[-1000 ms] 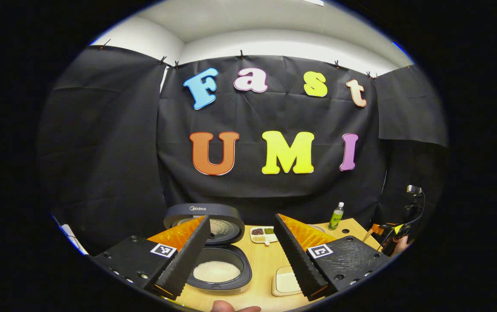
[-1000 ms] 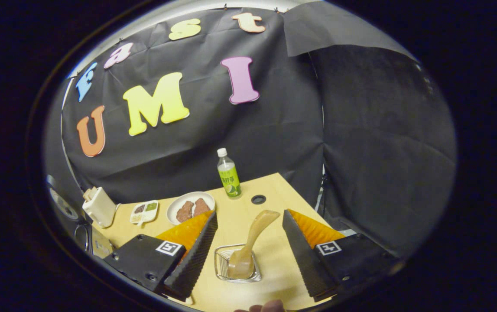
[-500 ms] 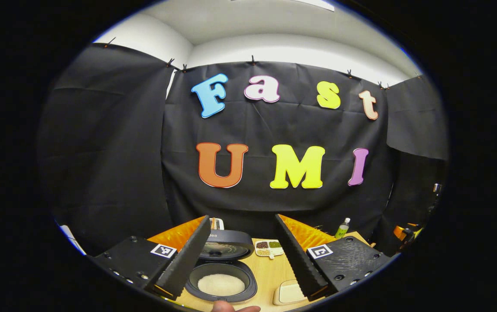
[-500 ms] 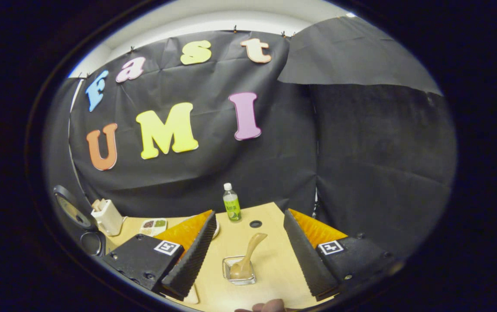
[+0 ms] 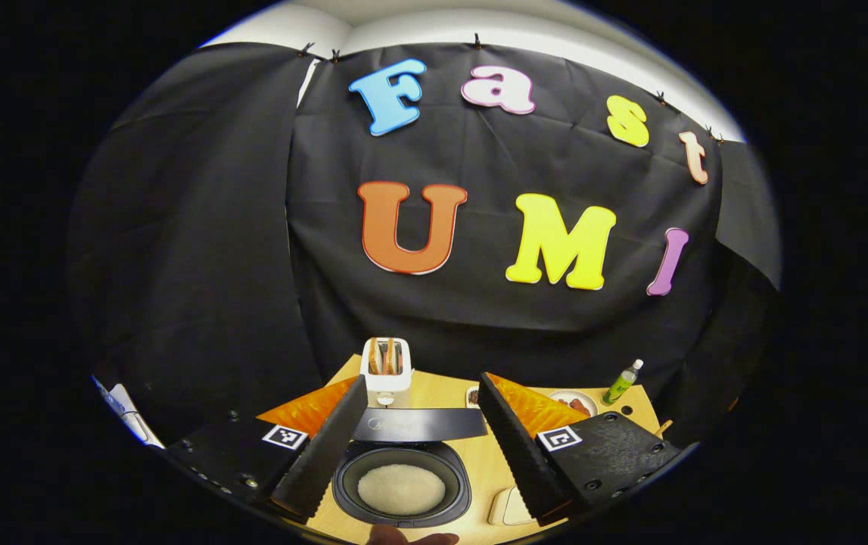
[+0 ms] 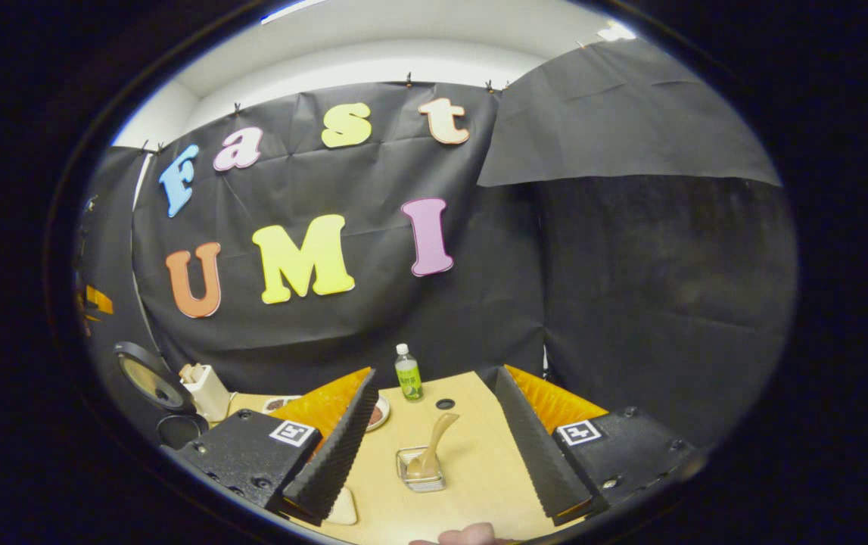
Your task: Close the left gripper, press the button to open the rice cooker; take a wooden spoon from the chopstick holder with the right hand, scoop a spoonful of rice and pour it into the rice cooker, then put the wooden spoon back into the chopstick holder.
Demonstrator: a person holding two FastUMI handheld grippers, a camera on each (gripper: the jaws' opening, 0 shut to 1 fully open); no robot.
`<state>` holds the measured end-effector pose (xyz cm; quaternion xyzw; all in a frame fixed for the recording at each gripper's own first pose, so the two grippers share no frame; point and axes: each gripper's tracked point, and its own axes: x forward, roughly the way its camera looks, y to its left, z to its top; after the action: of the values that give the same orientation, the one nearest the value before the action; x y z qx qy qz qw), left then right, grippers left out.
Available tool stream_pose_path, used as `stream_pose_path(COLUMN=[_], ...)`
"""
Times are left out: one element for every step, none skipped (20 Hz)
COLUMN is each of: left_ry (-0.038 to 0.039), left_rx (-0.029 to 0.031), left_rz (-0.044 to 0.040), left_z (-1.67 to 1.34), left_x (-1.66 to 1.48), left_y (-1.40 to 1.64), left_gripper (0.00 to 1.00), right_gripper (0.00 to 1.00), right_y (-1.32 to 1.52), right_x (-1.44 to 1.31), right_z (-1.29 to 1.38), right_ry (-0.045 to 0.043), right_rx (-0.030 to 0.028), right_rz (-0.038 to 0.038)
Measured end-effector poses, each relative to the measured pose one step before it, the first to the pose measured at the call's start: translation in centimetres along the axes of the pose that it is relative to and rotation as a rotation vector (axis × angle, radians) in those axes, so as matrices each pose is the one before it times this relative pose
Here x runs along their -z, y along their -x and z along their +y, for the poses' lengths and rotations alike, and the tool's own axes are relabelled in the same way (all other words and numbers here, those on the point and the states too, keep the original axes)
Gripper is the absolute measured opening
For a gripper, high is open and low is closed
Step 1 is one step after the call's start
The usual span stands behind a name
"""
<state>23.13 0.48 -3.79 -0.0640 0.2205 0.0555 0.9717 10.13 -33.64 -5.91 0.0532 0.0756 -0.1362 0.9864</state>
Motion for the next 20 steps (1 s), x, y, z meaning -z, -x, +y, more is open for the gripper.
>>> stream_pose_path(left_ry=[0.00915,0.00736,0.01284,0.00414,-0.00195,0.00137,-0.00104,-0.00667,-0.00807,-0.00672,-0.00468,-0.00393,0.00118,0.00542,0.00928,0.00966,0.00955,0.01469,0.01441,0.00783], left_rx=[-0.00429,-0.00377,0.00453,0.00888,-0.00157,-0.0069,-0.00332,-0.00861,-0.00165,0.00263,0.00148,0.00599,-0.0001,0.00686,0.00681,0.00942,0.01053,0.00948,0.00518,0.0023], left_rz=[0.01944,0.01699,0.02567,0.02137,0.02866,0.03533,0.02466,0.01223,0.01297,0.00522,0.00395,0.00619,0.00441,0.0075,0.0068,0.00561,0.00824,0.00752,0.00254,0.0009], left_z=[0.277,0.285,0.055,-0.119,0.264,0.364,0.148,0.187,0.032,-0.022,-0.01,-0.104,0.02,-0.103,-0.047,-0.063,-0.166,0.023,-0.049,-0.164], left_x=[0.107,-0.009,0.297,0.351,0.408,0.638,0.291,0.29,0.258,0.285,0.148,0.257,0.175,0.105,0.259,0.242,0.464,0.295,0.236,0.588], left_y=[-0.846,-0.698,-0.842,-0.893,-0.921,-0.598,-0.55,-0.401,-0.226,-0.121,-0.053,-0.034,0.069,0.066,0.222,0.076,0.327,0.358,0.33,0.229], left_gripper=[0.95,0.95,0.95,0.95,0.95,0.95,0.95,0.95,0.95,0.95,0.95,0.95,0.95,0.95,0.95,0.96,0.96,0.96,0.96,0.96], right_gripper=[1.0,1.0,0.99,1.0,1.0,1.0,1.0,1.0,0.99,1.0,1.0,1.0,1.0,1.0,1.0,1.0,1.0,1.0,1.0,1.0], right_y=[0.548,0.612,0.552,0.582,0.455,0.314,0.339,0.391,0.286,0.29,0.287,0.188,0.189,0.089,0.076,0.032,0.108,0.02,0.018,-0.043], right_x=[0.107,0.34,0.422,0.34,0.205,0.362,0.171,0.162,0.079,-0.08,-0.202,-0.181,-0.171,-0.119,-0.211,-0.169,-0.17,-0.146,-0.159,-0.086], right_z=[-0.354,-0.217,-0.073,0.056,0.109,-0.086,-0.048,0.05,0.244,0.232,0.292,0.366,0.419,0.603,0.642,0.71,0.666,0.812,0.699,0.738], right_ry=[-0.00399,-0.00651,-0.01333,-0.01509,-0.00954,0.00041,0.00281,0.00399,0.00423,0.00471,0.00305,0.00427,0.00444,0.0044,0.00439,0.0046,0.00415,0.00504,0.00768,0.00839], right_rx=[0.01049,0.00643,0.00449,-0.00188,-0.00092,0.00384,0.00392,0.00463,0.00043,0.0001,-0.00226,-0.00302,-0.00353,-0.01011,-0.01153,-0.01336,-0.01441,-0.01503,-0.01454,-0.013], right_rz=[0.0021,0.00902,0.01235,0.00907,0.00545,0.00533,0.00133,0.0005,0.00224,-0.00105,-0.00456,-0.00556,-0.00314,-0.00133,-0.00322,-0.00143,-0.0029,-0.00233,-0.00389,-0.0022])
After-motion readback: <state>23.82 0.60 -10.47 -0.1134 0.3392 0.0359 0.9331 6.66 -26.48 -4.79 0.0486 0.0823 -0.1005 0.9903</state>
